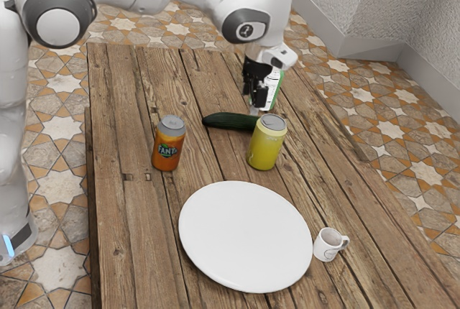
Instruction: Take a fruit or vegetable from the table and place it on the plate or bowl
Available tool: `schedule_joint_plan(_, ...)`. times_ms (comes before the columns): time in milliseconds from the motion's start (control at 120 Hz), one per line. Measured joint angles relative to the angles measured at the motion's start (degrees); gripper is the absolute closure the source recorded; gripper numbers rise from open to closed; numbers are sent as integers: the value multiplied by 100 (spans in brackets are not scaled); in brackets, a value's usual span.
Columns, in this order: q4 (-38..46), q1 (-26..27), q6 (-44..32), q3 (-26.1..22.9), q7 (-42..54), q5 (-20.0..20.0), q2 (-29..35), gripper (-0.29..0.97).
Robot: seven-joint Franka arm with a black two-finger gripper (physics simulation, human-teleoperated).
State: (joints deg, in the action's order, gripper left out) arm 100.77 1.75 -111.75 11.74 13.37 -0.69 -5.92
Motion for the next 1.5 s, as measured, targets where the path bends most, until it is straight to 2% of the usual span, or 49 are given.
schedule_joint_plan(133,439,-92,-205,20,296,-71,310,0)
schedule_joint_plan(342,795,-55,-503,22,637,-266,238,0)
schedule_joint_plan(458,828,-49,-648,26,783,-323,161,0)
schedule_joint_plan(675,820,-413,-779,31,1006,-329,124,0)
schedule_joint_plan(983,762,-379,-979,22,1220,-333,-218,0)
schedule_joint_plan(1500,762,-411,-1391,21,1402,-638,-580,2)
